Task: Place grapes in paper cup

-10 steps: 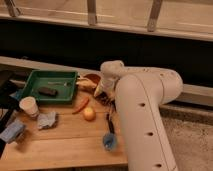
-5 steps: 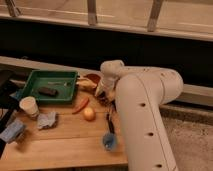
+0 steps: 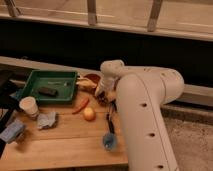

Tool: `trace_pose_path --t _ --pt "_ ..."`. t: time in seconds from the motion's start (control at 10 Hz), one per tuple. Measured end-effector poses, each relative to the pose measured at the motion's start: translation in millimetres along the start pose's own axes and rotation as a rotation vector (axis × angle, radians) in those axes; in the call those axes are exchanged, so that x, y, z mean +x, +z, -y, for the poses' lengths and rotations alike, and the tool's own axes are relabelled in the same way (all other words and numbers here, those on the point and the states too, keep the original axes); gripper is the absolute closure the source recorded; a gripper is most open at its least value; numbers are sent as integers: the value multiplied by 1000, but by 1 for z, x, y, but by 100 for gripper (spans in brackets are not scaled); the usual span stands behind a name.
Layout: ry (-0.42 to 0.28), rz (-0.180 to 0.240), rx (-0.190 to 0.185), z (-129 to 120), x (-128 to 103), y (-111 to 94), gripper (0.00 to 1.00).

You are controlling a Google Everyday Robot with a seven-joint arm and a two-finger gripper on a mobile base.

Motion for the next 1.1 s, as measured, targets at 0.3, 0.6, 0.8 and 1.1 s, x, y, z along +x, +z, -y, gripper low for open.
trace_pose_path --t 0.3,0.6,0.8,1.1 --pt "-105 63 -62 -37 9 -48 100" --pt "-176 118 -120 -68 15 -109 100" --pt "-239 158 -171 -95 17 -140 100" --pt "-358 180 -276 -158 11 -146 100"
